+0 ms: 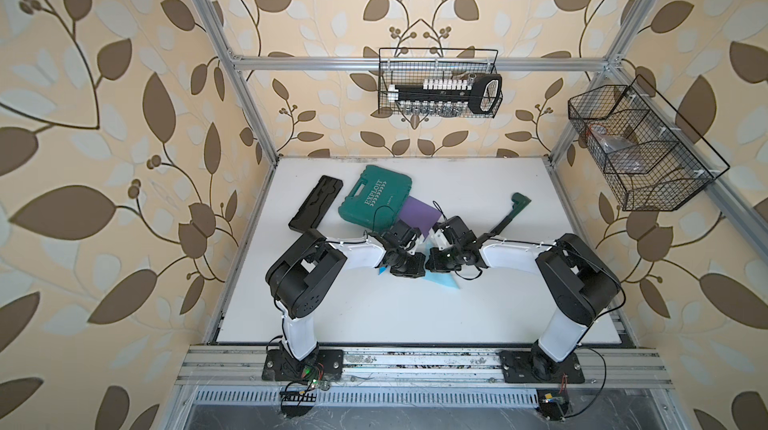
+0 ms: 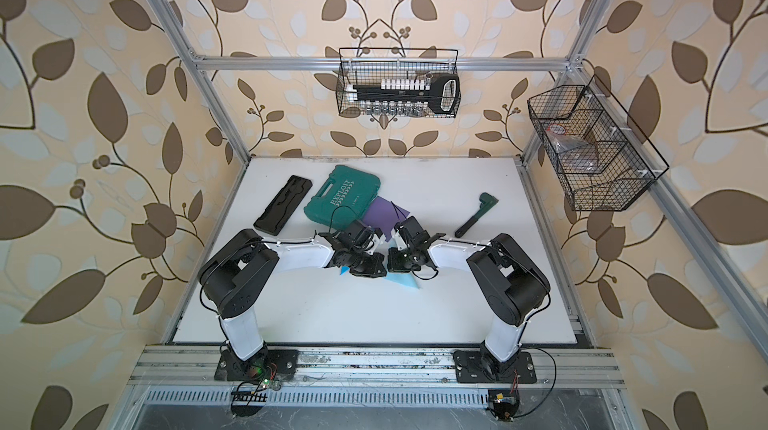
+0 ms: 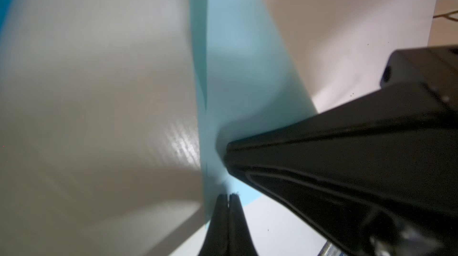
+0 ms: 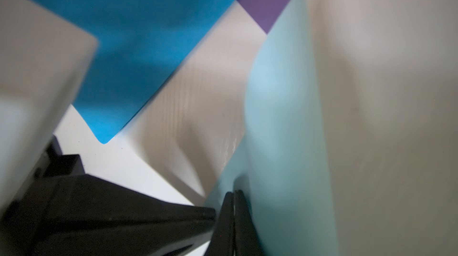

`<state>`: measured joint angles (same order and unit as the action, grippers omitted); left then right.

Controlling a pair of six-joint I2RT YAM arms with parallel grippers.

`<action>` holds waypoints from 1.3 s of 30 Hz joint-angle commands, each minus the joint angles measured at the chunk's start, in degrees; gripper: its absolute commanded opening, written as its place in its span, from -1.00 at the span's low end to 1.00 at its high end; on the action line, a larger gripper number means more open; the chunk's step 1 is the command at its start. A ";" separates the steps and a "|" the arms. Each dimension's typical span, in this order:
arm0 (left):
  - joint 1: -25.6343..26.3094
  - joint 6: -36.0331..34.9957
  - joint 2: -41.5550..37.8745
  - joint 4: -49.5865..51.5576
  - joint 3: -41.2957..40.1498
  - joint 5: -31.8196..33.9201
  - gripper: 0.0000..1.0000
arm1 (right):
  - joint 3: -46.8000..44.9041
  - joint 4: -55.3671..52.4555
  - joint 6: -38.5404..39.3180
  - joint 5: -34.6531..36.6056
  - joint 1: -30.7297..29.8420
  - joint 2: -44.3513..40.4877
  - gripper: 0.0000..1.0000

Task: Fold the square paper diagonally
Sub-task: Fold the paper at the center of the board.

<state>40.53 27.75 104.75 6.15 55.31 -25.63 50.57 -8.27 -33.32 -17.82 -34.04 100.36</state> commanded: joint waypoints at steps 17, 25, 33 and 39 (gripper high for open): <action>0.16 -1.55 1.43 2.22 -0.54 2.42 -1.00 | 0.14 -6.32 3.43 -0.54 4.45 -3.89 -1.00; 0.16 -2.17 1.91 3.75 0.40 2.99 -1.00 | 0.31 -5.79 3.96 0.41 4.81 -1.43 -1.00; 0.16 -2.43 2.27 4.47 0.46 3.30 -1.00 | -0.44 -6.08 4.37 2.47 5.91 -0.37 -1.00; 0.16 -2.71 2.47 4.57 0.22 3.57 -1.00 | -0.95 -7.56 4.69 3.62 7.96 -1.05 -1.00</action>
<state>40.53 26.94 105.14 6.20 55.79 -25.32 50.57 -13.91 -29.69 -16.91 -27.14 98.83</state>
